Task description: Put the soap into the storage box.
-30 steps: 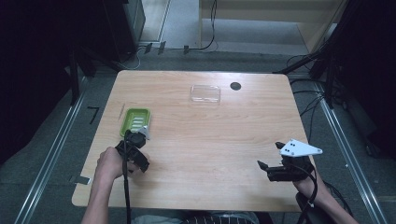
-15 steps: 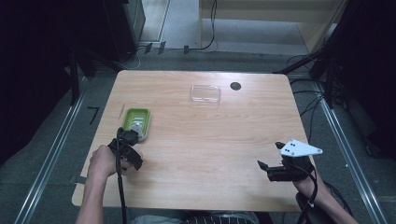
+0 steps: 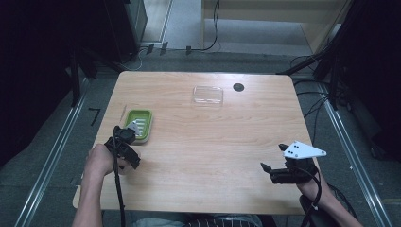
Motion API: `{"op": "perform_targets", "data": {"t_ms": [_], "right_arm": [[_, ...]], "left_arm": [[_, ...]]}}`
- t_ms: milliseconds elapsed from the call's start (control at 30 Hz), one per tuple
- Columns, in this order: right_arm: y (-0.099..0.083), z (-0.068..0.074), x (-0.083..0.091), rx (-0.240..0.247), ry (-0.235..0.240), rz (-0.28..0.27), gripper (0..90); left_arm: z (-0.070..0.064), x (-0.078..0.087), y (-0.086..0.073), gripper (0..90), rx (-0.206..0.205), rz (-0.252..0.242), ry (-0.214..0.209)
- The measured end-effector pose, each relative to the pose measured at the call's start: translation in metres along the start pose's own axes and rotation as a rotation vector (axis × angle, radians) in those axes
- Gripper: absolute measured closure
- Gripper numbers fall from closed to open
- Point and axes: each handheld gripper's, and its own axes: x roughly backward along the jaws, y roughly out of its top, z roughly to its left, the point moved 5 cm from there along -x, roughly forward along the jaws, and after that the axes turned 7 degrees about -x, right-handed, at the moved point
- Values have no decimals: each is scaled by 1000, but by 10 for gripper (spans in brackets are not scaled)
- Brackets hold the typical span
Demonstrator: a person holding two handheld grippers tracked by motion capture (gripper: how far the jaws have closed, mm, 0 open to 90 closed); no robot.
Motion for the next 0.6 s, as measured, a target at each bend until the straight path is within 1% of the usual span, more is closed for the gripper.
{"op": "perform_targets", "data": {"t_ms": [100, 167, 200, 333, 467, 533, 600], "right_arm": [[0, 0, 0, 0, 2, 1, 133], [0, 0, 0, 0, 1, 1, 133], [0, 0, 0, 0, 1, 0, 133], [0, 0, 0, -2, 1, -1, 133], [0, 0, 0, -3, 0, -2, 133], [0, 0, 0, -5, 0, -2, 133], [0, 0, 0, -3, -1, -1, 133]], "left_arm": [[2, 2, 1, 336, -6, 1, 1], [2, 2, 1, 336, 1, -4, -1], [3, 3, 1, 336, -4, 0, -1], [5, 5, 3, 336, -4, -3, 1], [6, 7, 6, 336, -2, -15, -15], [6, 8, 7, 336, 1, -14, -17], [7, 8, 8, 336, -5, -13, -13]]}}
